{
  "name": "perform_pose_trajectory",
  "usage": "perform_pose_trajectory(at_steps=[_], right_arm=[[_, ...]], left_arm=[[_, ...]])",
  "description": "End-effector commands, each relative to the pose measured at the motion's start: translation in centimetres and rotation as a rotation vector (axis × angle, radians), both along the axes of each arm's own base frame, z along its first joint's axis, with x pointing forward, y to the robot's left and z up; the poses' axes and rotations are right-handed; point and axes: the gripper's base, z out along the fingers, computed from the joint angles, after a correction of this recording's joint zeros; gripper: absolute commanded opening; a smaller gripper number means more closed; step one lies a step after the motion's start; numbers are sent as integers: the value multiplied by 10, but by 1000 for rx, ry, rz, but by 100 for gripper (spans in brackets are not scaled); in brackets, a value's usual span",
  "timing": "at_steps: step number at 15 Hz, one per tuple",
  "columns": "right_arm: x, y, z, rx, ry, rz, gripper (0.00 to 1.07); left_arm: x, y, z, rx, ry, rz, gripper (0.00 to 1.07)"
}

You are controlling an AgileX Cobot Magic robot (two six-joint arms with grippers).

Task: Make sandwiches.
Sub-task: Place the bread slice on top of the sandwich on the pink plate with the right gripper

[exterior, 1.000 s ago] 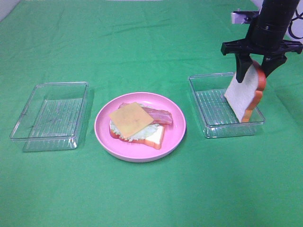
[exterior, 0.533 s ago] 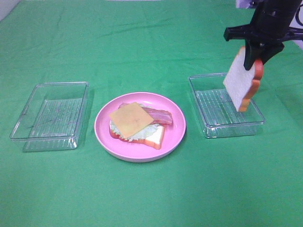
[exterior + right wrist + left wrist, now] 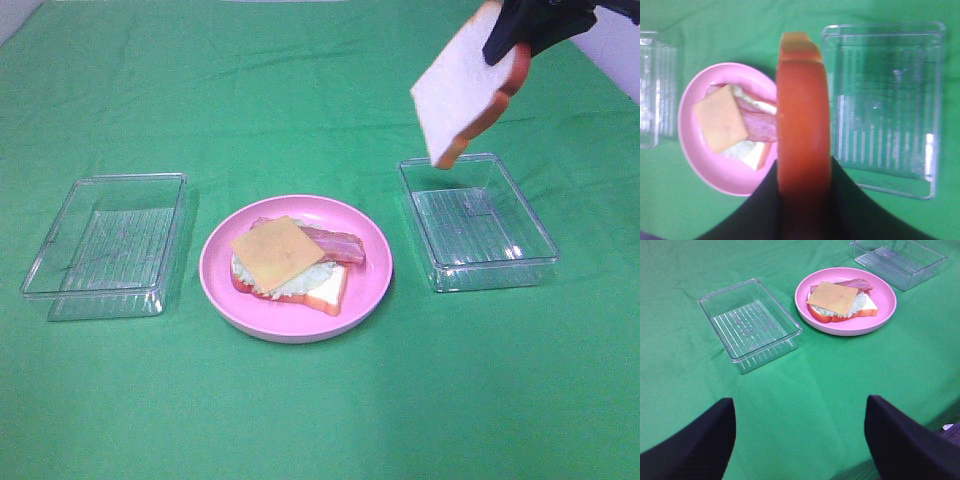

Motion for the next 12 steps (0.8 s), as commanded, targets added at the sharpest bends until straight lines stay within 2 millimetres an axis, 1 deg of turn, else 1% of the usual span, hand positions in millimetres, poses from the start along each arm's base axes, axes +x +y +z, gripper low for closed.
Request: perform_pose_trajectory(at_steps=[1,2,3,4,5,6,7,8,10,11,12], right_arm=[[-12,13,-13,167,89,88,0],[-16,19,-24,248,111,104,0],[-16,22,-27,288,113,104,0],[-19,28,-39,382,120,106,0],[-26,41,-64,511,113,81,0],[-28,46,-69,522,108,76,0],[-32,59,-81,525,92,65,0],[-36,76,-92,524,84,58,0],[-39,104,-108,533,107,52,0],[-39,111,-113,538,115,47,0],[-39,127,-136,539,164,20,0]], left_arm=[[-2,2,0,-15,-22,0,69],[-2,2,0,-15,-22,0,69],[-2,2,0,-15,-22,0,69],[-2,2,0,-15,-22,0,69],[-2,2,0,-15,-22,0,69],[-2,2,0,-15,-22,0,69],[-2,2,0,-15,-22,0,69],[-2,2,0,-15,-22,0,69],[-2,2,0,-15,-22,0,69],[-2,2,0,-15,-22,0,69],[-2,2,0,-15,-22,0,69]])
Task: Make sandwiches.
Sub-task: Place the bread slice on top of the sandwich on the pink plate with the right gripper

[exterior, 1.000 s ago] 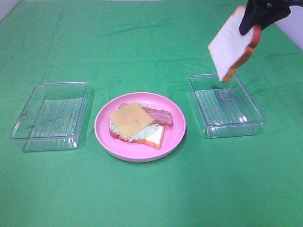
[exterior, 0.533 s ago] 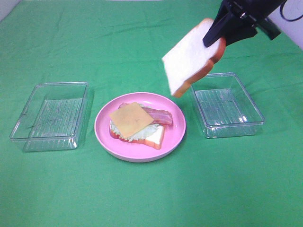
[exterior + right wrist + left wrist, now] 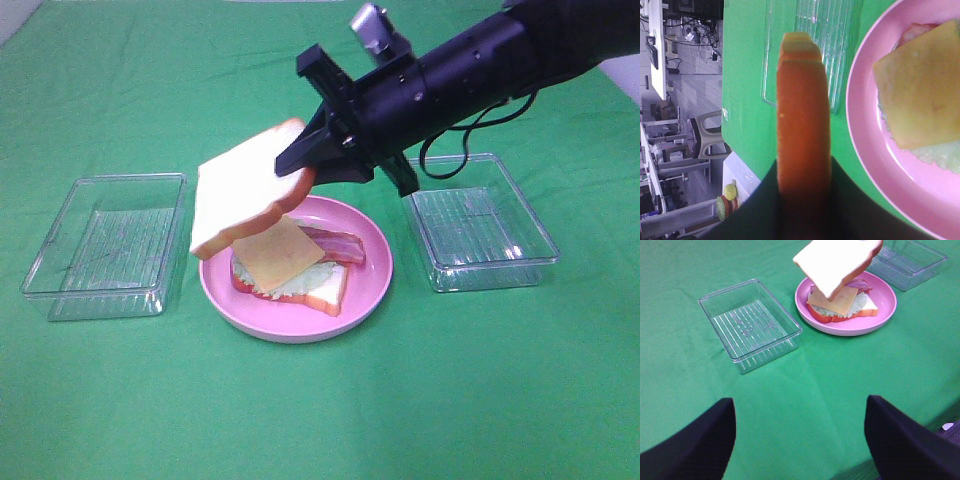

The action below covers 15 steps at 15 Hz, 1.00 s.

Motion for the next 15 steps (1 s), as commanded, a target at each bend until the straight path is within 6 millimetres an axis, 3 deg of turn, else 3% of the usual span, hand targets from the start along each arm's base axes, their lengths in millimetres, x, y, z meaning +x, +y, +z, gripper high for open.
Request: perform_pose_trajectory(at_steps=[1,5,6,8,9,10,11,15], right_arm=[[3,10,-23,5,52,-26,0],[3,7,-39,-51,87,-16,0],[3,7,-39,-61,94,-17,7],[1,5,-41,-93,87,9,38],[0,5,-42,-101,87,25,63],[-1,4,-42,-116,79,46,75],[-1,2,-40,-140,59,67,79],[-4,-11,-21,-305,-49,134,80]], left_arm=[[-2,2,0,-15,-22,0,69],[-2,2,0,-15,-22,0,69],[-2,2,0,-15,-22,0,69],[-2,2,0,-15,-22,0,69],[-2,2,0,-15,-22,0,69],[-2,2,0,-15,-22,0,69],[-2,2,0,-15,-22,0,69],[-2,2,0,-15,-22,0,69]])
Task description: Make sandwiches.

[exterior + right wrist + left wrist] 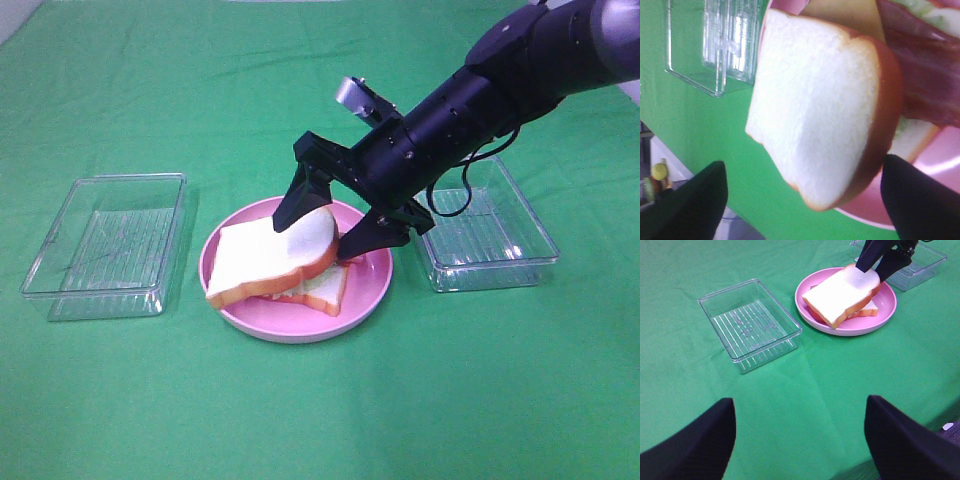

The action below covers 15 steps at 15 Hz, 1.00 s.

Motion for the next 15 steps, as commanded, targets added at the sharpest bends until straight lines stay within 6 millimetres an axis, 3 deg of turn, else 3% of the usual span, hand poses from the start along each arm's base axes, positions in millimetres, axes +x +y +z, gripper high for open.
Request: perform_pose_trajectory(at_steps=[1,5,9,11,12,15], right_arm=[[-1,-15,25,-163,-93,39,80],[-24,-52,78,-457,-206,106,79],[-56,-69,125,-498,-242,147,79],[-80,-79,159,-471,-318,131,79],[-108,-91,177,-452,-380,113,79],[-154,-110,187,-431,-444,94,79]], left_arm=[[-2,2,0,-15,-22,0,69],[-2,2,0,-16,-21,0,69],[-2,2,0,-16,-21,0,69],[-2,2,0,-17,-21,-1,69],[-2,1,0,-20,-18,-4,69],[-2,0,0,-23,-16,-12,69]])
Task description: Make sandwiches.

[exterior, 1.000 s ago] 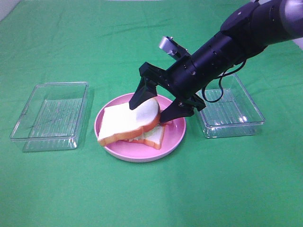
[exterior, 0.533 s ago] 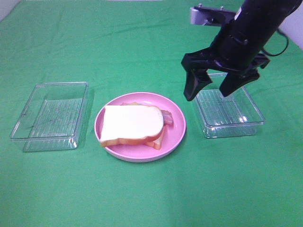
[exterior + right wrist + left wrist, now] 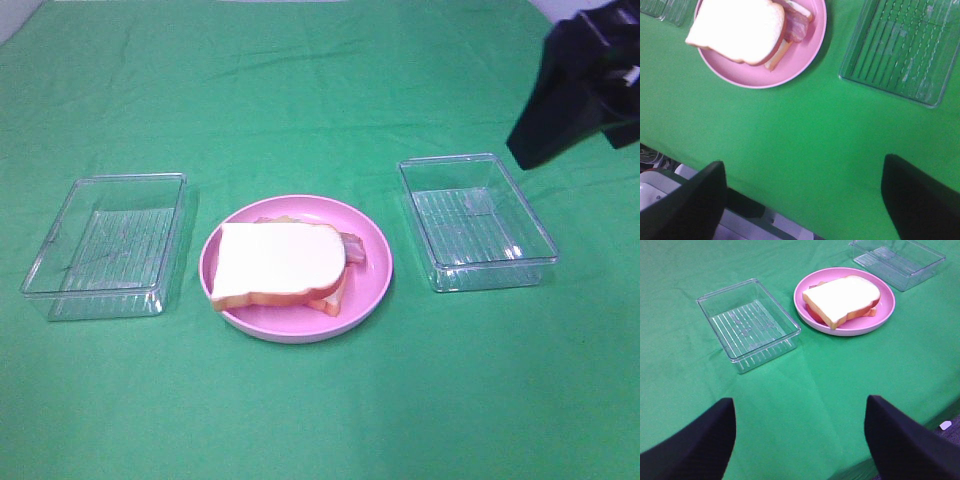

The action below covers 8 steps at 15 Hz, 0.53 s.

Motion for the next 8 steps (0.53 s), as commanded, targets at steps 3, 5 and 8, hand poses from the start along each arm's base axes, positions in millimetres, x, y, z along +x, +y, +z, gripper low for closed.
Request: perform_pose_trajectory(at_steps=[3,5,8], right_arm=[[-76,-33,-5,28,-80,-7,79],[-101,-43,-10,46,-123,-7,79],[-158,-69,-36,76,-249,-10,79]], left_arm=[[-3,-1,0,-5,-27,-43,69],[-3,-1,0,-5,-27,-44,69],[-3,-1,0,-6,-27,-44,69]])
